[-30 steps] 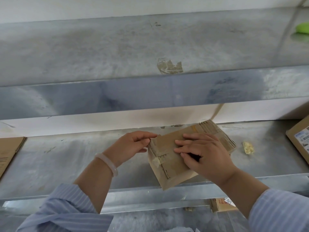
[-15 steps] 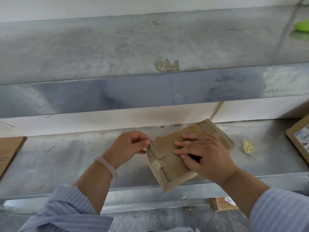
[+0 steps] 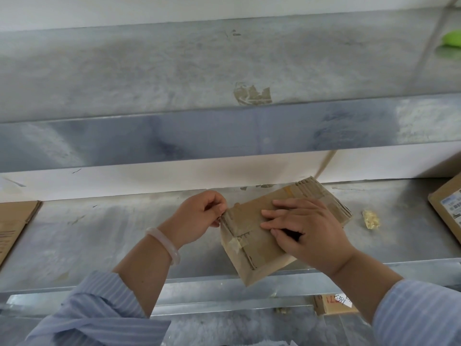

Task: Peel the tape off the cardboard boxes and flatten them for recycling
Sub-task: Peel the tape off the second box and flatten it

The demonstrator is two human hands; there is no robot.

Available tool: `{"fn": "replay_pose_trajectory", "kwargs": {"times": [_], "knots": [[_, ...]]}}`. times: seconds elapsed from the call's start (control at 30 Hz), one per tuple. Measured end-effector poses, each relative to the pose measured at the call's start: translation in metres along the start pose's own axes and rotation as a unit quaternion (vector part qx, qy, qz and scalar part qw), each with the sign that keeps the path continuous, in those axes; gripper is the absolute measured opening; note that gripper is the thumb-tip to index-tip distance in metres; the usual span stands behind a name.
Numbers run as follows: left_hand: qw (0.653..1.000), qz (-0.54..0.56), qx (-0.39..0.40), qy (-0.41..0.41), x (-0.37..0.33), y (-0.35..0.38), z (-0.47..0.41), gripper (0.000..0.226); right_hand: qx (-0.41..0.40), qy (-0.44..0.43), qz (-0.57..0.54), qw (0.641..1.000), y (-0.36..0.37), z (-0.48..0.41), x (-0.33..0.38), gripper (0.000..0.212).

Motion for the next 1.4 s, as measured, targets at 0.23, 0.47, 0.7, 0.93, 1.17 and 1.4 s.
{"fn": "replay_pose_trajectory", "kwargs": {"times": [0.23, 0.47, 0.7, 0.93, 1.17, 1.4], "knots": [[0.998, -0.006, 0.018, 0.059, -0.003, -0.01, 0.007, 0.024, 0.012, -0.01, -0.006, 1.0, -0.003, -0.002, 0.0, 0.019], [0.993, 0.112, 0.032, 0.033, 0.004, 0.005, 0.019, 0.016, 0.043, 0.075, -0.019, 0.996, -0.014, -0.009, -0.017, 0.021], [0.965, 0.257, -0.018, 0.042, 0.016, 0.045, 0.035, 0.014, 0.231, 0.107, 0.113, 0.96, 0.009, -0.02, 0.011, 0.062], [0.981, 0.15, -0.026, 0.123, 0.029, 0.056, 0.052, 0.031, 0.247, 0.061, 0.135, 0.958, 0.008, -0.019, 0.002, 0.066], [0.949, -0.11, -0.158, 0.251, 0.017, 0.053, 0.063, 0.009, 0.244, 0.06, 0.135, 0.958, 0.008, -0.018, 0.002, 0.063], [0.928, -0.183, -0.158, 0.284, 0.012, 0.057, 0.067, 0.012, 0.24, 0.059, 0.134, 0.96, 0.01, -0.018, 0.0, 0.062]]}}
Point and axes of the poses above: each hand's wrist, its own z-axis away from the middle knuckle, its own y-axis out of the palm, x = y × z, the point moved 3 cm from there along -z, towards the middle knuckle, and after that the axes turned 9 degrees about z, right-handed, at the moved point
